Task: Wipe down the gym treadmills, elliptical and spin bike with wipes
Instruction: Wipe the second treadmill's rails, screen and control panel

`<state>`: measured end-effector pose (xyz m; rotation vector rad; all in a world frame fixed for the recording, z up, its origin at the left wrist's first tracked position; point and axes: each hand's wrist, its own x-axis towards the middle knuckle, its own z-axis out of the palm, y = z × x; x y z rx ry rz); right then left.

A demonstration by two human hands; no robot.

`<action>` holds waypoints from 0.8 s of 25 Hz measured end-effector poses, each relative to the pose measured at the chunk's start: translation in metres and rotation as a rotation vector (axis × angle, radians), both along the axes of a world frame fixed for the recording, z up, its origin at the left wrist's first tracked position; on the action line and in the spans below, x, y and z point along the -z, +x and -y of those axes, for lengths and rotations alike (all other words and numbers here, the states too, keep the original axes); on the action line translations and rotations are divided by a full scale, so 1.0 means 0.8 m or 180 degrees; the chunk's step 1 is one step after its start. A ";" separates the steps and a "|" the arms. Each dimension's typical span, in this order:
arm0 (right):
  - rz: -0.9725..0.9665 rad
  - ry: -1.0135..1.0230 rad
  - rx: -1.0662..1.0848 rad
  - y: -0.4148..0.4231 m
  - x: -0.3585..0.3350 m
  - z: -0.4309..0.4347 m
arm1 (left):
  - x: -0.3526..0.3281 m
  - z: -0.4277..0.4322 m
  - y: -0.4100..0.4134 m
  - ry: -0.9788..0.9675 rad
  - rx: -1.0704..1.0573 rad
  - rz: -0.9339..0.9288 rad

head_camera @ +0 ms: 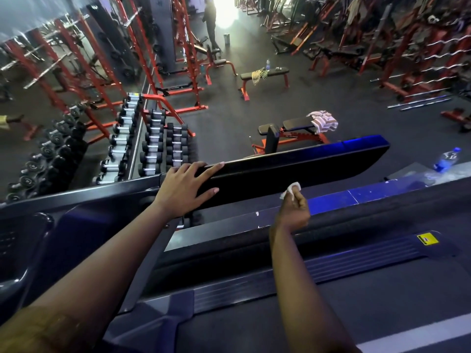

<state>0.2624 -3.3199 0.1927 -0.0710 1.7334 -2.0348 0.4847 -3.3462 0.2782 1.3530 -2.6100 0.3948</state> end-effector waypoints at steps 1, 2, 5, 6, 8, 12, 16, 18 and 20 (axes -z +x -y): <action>-0.0011 0.0039 -0.0073 0.012 0.000 0.001 | 0.000 0.000 0.000 -0.0010 -0.0009 0.0013; 0.0021 0.0017 -0.0204 0.028 0.003 0.000 | -0.001 0.000 0.000 -0.0011 -0.0020 0.0020; 0.0052 -0.0004 -0.0637 0.083 0.012 -0.010 | -0.001 -0.001 -0.001 0.0042 -0.0078 0.0028; 0.0010 -0.0027 -0.0808 0.100 0.012 -0.014 | -0.001 -0.002 0.000 0.0076 -0.0118 0.0036; -0.0257 -0.0081 -0.1237 0.127 0.011 -0.024 | -0.004 -0.004 -0.003 0.0223 -0.0206 0.0055; -0.1209 -0.0322 -0.2019 0.119 -0.013 -0.052 | -0.015 -0.021 -0.002 0.0647 -0.0453 -0.0013; -0.2698 -0.0794 -0.2626 0.076 -0.054 -0.048 | -0.024 -0.068 0.015 0.0520 -0.1145 -0.0206; -0.3496 -0.1115 -0.3029 0.063 -0.076 -0.040 | -0.029 -0.099 0.019 0.0519 -0.1722 -0.0192; -0.4469 -0.1478 -0.3622 0.054 -0.095 -0.027 | -0.030 -0.128 0.023 0.0668 -0.2249 -0.0284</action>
